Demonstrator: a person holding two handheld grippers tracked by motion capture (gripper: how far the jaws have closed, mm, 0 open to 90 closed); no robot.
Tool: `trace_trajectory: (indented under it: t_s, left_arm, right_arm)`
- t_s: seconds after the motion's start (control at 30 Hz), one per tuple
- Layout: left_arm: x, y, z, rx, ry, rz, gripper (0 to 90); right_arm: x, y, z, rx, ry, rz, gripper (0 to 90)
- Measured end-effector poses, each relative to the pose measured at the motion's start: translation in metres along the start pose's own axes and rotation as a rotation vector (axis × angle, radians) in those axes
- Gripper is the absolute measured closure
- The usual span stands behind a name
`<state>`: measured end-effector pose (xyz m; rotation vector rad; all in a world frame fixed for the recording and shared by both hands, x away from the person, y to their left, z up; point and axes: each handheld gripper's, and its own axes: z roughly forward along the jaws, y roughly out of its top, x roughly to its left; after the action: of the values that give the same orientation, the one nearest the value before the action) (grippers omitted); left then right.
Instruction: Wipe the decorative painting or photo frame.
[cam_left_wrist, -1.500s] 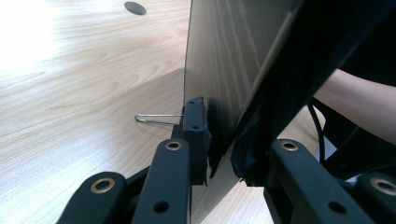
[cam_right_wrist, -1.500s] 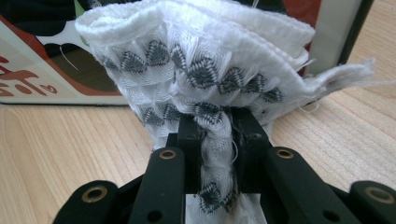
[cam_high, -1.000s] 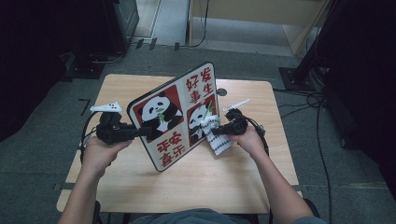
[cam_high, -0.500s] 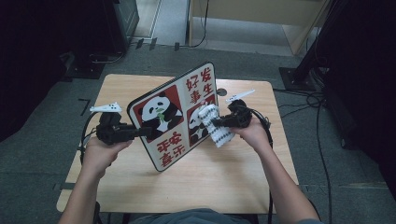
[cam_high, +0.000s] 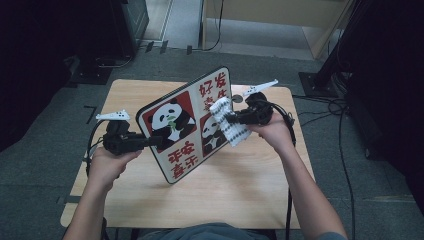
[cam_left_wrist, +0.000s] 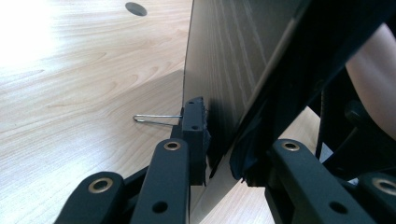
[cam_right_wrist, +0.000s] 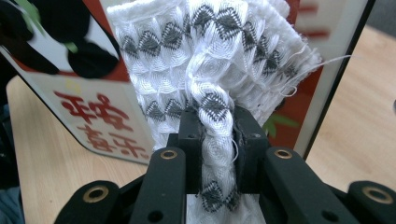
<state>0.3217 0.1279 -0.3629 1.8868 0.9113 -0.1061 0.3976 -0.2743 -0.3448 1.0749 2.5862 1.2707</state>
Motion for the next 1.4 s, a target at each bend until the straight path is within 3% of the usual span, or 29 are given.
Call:
trace_trajectory:
  t_s: [0.23,0.43,0.63,0.9,1.27,1.4]
  left_arm:
    - [0.0,0.0,0.0,0.0,-0.003,0.0,75.9]
    - [0.001,0.0,0.0,-0.002,-0.004,0.0,75.9]
    - [0.001,0.0,0.0,-0.001,-0.006,0.002,76.0]
    - [0.001,0.002,-0.001,0.016,0.007,0.011,76.8]
    - [0.002,0.001,0.0,0.009,0.0,0.009,76.6]
    - [0.002,0.001,0.0,0.008,0.0,0.01,76.6]
  right_arm:
    - [0.007,0.027,-0.014,-0.026,0.004,-0.032,77.2]
    - [0.019,0.07,-0.03,-0.074,-0.003,-0.087,77.3]
    - [0.032,0.1,-0.027,-0.085,-0.003,-0.129,77.3]
    - [0.033,0.105,-0.009,-0.049,0.007,-0.131,77.2]
    - [0.029,0.099,-0.007,-0.04,0.015,-0.117,77.2]
    - [0.023,0.096,-0.005,-0.056,0.045,-0.117,77.2]
